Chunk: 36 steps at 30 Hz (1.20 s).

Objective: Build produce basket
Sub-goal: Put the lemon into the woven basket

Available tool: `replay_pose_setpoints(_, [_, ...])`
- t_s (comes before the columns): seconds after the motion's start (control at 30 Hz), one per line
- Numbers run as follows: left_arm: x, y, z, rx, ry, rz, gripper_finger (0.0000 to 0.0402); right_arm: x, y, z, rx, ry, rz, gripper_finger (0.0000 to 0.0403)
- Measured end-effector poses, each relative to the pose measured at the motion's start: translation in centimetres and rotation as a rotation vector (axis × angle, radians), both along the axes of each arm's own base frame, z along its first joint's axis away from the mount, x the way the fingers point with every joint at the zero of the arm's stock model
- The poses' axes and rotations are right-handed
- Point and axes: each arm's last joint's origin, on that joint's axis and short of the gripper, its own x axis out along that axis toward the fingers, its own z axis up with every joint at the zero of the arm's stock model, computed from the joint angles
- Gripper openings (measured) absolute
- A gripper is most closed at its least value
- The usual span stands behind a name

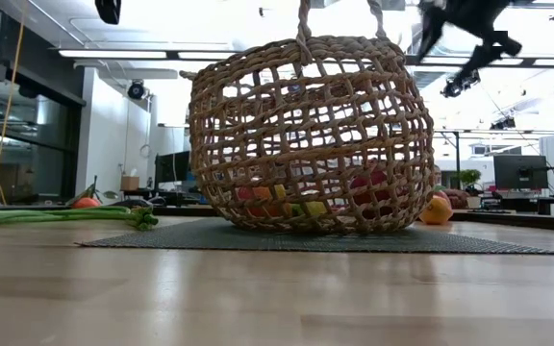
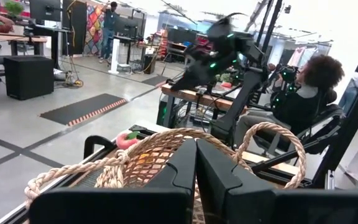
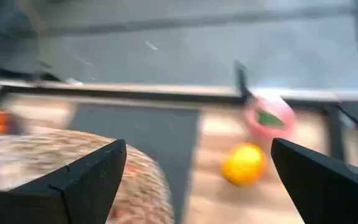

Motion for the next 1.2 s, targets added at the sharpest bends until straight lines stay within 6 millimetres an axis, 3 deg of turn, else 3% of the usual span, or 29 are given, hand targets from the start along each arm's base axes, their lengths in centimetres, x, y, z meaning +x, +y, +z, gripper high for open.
replay_pose_setpoints(0.23, [0.0,0.0,0.0,0.001,0.000,-0.010,0.0000,0.9,-3.5,-7.9,0.282,0.095,-0.244,0.0390])
replay_pose_setpoints(0.33, [0.0,0.0,0.0,0.001,0.000,-0.011,0.0000,1.1,-4.5,-11.2,0.327,0.017,-0.359,0.0390])
replay_pose_setpoints(0.5, [0.0,0.0,0.0,0.001,0.000,-0.011,0.0000,1.7,-6.0,-14.8,0.348,-0.183,-0.431,0.0390])
replay_pose_setpoints(1.2, [0.0,0.0,0.0,0.008,0.003,-0.011,0.0000,3.9,-8.6,-20.6,0.427,-0.017,-0.599,0.0389])
